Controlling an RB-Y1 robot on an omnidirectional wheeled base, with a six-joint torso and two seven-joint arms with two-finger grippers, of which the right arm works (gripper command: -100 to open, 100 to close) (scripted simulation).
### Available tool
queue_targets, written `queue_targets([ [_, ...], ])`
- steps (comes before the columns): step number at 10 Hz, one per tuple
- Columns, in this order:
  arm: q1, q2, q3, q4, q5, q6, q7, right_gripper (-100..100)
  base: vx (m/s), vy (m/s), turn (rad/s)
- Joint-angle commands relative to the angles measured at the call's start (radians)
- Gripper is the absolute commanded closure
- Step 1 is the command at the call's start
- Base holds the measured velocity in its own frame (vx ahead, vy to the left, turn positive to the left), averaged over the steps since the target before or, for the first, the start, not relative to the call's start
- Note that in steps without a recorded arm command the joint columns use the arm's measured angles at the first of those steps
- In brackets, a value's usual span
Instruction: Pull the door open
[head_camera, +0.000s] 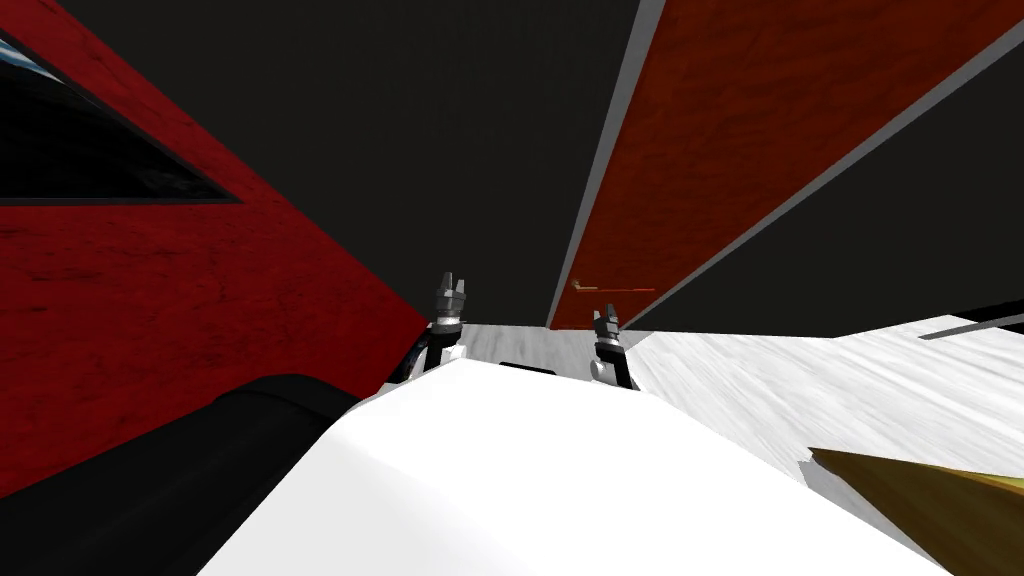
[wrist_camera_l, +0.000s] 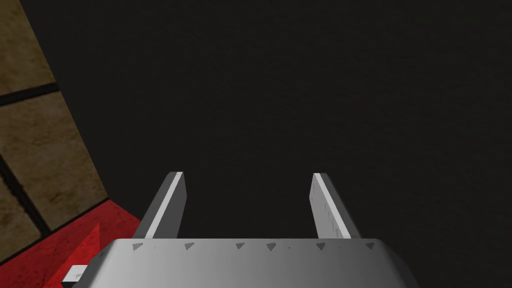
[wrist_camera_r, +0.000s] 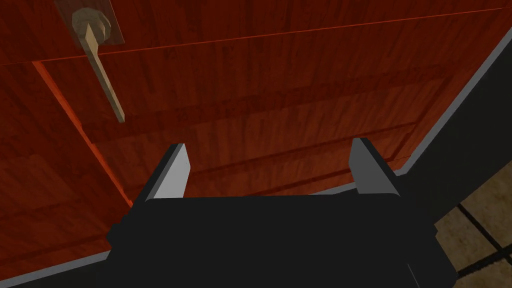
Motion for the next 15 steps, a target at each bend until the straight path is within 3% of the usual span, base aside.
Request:
queue_targets([
  [1, -0.016, -0.002, -0.003, 0.050, -0.002, -0.008, -0.002, -100, 0.029, -0.064, 0.125],
  [6, -0.062, -0.015, -0.013, 0.179, -0.009, -0.023, -0.014, -100, 0.025, -0.061, 0.115],
  [7, -0.062, -0.015, -0.013, 0.179, -0.009, -0.023, -0.014, -100, 0.019, -0.049, 0.074],
  [9, -0.091, -0.023, -0.020, 0.245, -0.014, -0.032, -0.021, -100, 0.025, -0.075, 0.162],
  [10, -0.091, -0.023, -0.020, 0.258, -0.014, -0.032, -0.021, -100, 0.026, -0.068, 0.064],
  [15, -0.145, -0.037, -0.032, 0.401, -0.022, -0.050, -0.035, -100, 0.027, -0.078, 0.126],
])
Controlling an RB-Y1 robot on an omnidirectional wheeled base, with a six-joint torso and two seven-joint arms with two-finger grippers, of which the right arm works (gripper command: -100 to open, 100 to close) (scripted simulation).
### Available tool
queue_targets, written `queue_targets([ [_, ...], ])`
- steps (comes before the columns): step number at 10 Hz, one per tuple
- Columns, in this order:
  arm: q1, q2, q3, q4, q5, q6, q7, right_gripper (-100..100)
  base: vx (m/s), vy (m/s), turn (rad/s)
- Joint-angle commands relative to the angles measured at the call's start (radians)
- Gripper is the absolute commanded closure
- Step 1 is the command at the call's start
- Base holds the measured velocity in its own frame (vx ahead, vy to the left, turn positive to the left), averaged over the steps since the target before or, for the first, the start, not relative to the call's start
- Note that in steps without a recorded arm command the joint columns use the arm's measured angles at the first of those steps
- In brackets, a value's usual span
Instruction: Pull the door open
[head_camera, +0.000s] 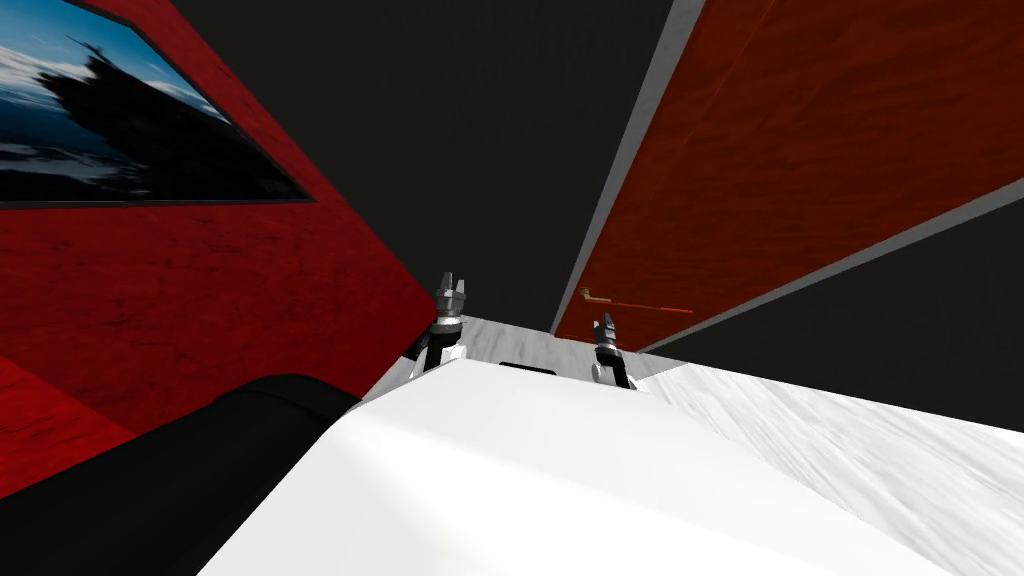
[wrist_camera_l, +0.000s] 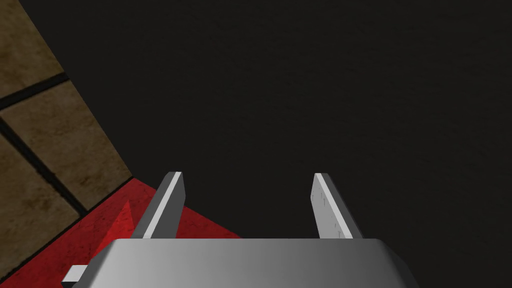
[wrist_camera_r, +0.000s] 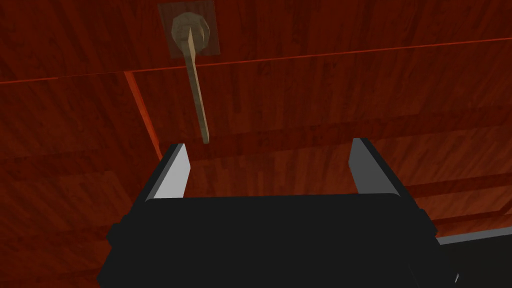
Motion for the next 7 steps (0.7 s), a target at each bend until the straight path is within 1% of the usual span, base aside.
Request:
queue_targets([
  [1, -0.019, -0.004, -0.004, 0.050, -0.003, -0.005, -0.004, -100, 0.020, -0.073, 0.150],
  [3, -0.042, -0.010, -0.010, 0.112, -0.007, -0.013, -0.010, -100, 0.032, -0.087, 0.182],
  [4, -0.053, -0.013, -0.012, 0.135, -0.008, -0.016, -0.012, -100, 0.033, -0.104, 0.128],
  [5, -0.053, -0.013, -0.012, 0.140, -0.008, -0.016, -0.012, -100, 0.019, -0.067, 0.045],
  [6, -0.062, -0.015, -0.014, 0.165, -0.010, -0.019, -0.014, -100, 0.008, -0.046, 0.070],
  [7, -0.071, -0.018, -0.016, 0.189, -0.011, -0.022, -0.017, -100, 0.012, -0.050, 0.142],
])
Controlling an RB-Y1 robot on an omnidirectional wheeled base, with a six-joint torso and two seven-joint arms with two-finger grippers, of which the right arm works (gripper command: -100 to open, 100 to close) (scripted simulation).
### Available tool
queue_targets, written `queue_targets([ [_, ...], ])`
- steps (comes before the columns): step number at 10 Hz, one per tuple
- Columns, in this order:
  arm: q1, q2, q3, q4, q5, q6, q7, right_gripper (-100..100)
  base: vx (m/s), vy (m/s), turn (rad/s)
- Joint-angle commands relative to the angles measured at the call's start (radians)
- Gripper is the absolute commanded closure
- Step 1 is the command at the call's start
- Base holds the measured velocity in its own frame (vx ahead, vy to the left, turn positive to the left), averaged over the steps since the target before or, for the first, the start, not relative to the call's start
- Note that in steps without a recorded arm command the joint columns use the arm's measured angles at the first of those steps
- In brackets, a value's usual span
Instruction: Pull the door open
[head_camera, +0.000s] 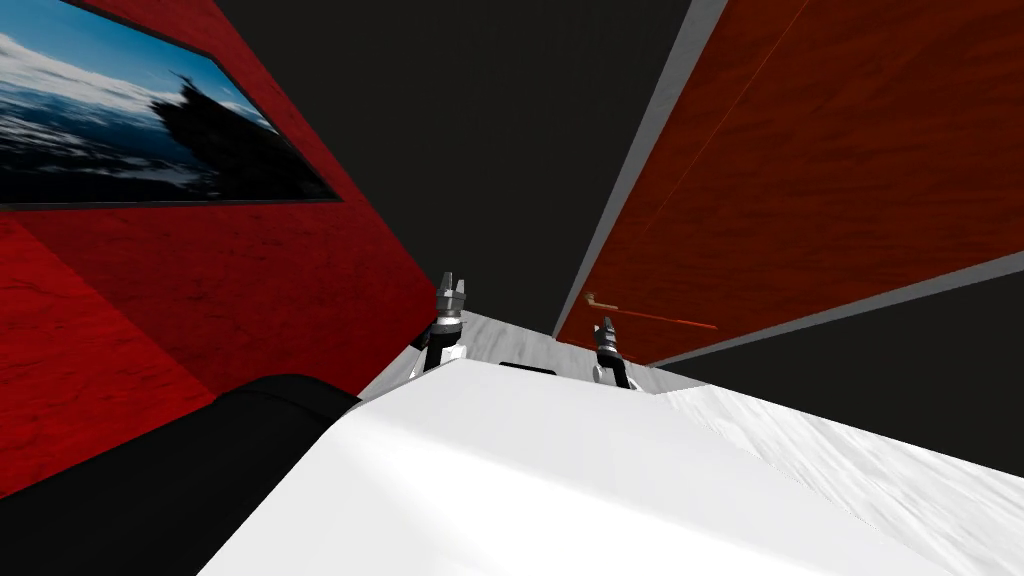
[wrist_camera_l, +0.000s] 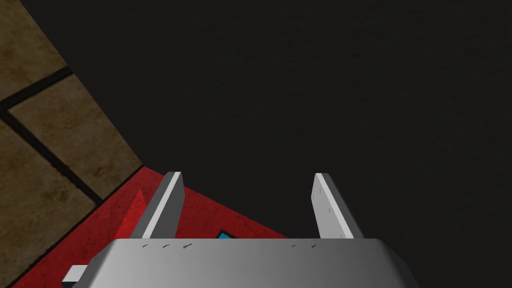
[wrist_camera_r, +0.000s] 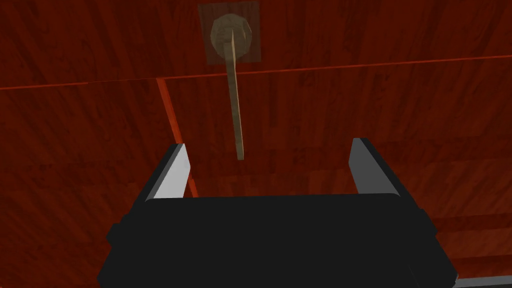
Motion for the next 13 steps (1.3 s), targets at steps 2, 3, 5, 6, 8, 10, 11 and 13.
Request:
queue_targets([
  [2, -0.025, -0.007, -0.006, 0.070, -0.004, -0.008, -0.007, -100, 0.025, -0.084, 0.142],
  [3, -0.032, -0.008, -0.008, 0.087, -0.005, -0.010, -0.009, -100, 0.030, -0.100, 0.124],
  [5, -0.049, -0.013, -0.012, 0.134, -0.008, -0.016, -0.013, -100, 0.013, -0.077, 0.105],
  [6, -0.042, -0.011, -0.011, 0.115, -0.007, -0.013, -0.011, -100, 0.006, -0.032, 0.027],
  [8, -0.035, -0.021, -0.018, 0.122, -0.013, -0.019, -0.020, -100, 0.131, -0.015, 0.071],
  [10, -0.030, -0.027, -0.022, 0.126, -0.016, -0.023, -0.025, -100, 0.166, -0.048, 0.051],
  [11, -0.024, -0.036, -0.029, 0.131, -0.021, -0.029, -0.032, -100, 0.188, -0.030, 0.094],
  [13, -0.024, -0.036, -0.029, 0.131, -0.021, -0.029, -0.032, -100, 0.088, -0.031, 0.025],
])
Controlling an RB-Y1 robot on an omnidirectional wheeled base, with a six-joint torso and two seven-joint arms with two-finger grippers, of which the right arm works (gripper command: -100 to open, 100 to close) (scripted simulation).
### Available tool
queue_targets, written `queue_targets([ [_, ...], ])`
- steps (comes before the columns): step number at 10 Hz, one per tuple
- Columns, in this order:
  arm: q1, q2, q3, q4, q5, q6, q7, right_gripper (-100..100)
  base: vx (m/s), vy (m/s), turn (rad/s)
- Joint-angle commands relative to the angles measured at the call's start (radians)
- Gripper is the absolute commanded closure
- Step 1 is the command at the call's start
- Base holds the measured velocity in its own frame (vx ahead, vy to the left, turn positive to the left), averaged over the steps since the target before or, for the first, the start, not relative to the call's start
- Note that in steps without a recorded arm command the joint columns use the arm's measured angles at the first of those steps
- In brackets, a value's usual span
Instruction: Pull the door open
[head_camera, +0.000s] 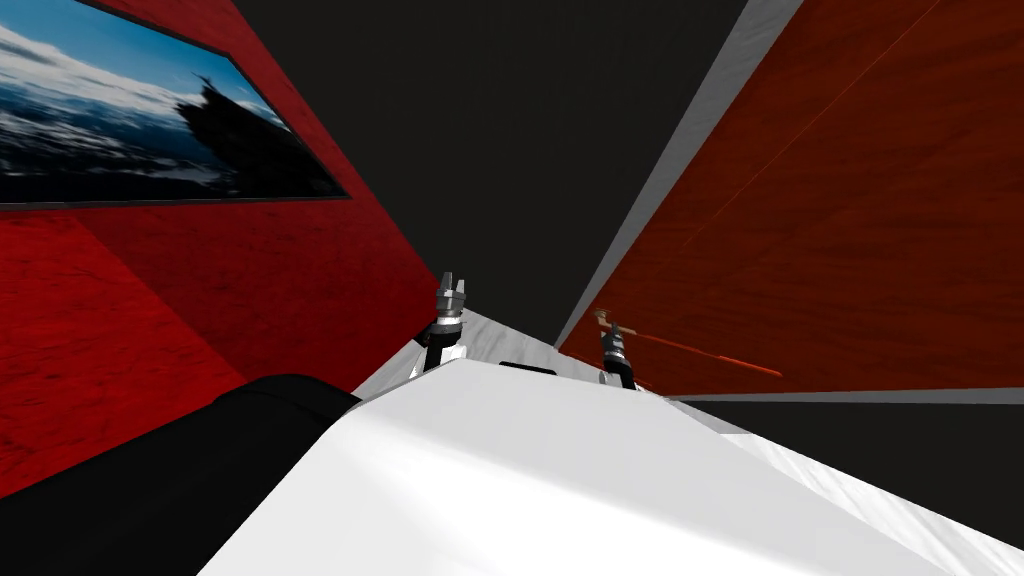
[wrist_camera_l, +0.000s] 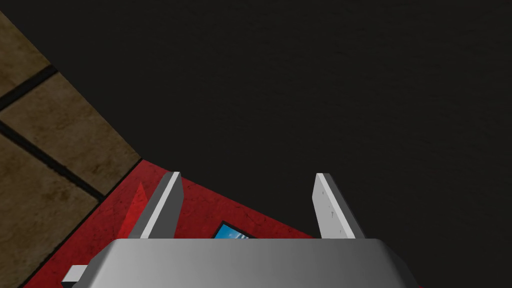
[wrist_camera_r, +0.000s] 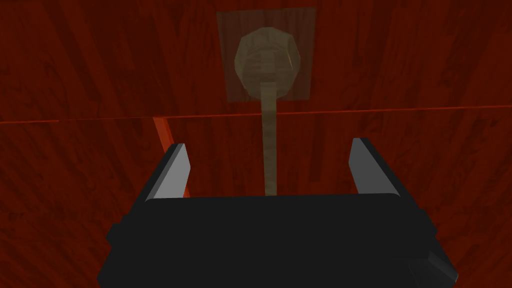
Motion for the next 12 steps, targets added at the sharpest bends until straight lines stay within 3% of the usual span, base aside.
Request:
queue_targets([
  [1, 0.019, -0.008, -0.008, -0.016, -0.006, 0.006, -0.006, -100, 0.117, -0.020, 0.098],
  [3, 0.019, -0.009, -0.008, -0.016, -0.006, 0.008, -0.005, -100, 0.112, -0.027, 0.049],
  [4, 0.019, -0.009, -0.008, -0.016, -0.006, 0.008, -0.005, 100, -0.012, 0.003, -0.010],
  [9, 0.019, -0.009, -0.008, -0.016, -0.006, 0.008, -0.005, 100, -0.009, 0.001, 0.002],
  [12, 0.034, -0.028, 0.022, -0.019, 0.013, -0.006, -0.040, 100, -0.177, -0.044, 0.121],
])
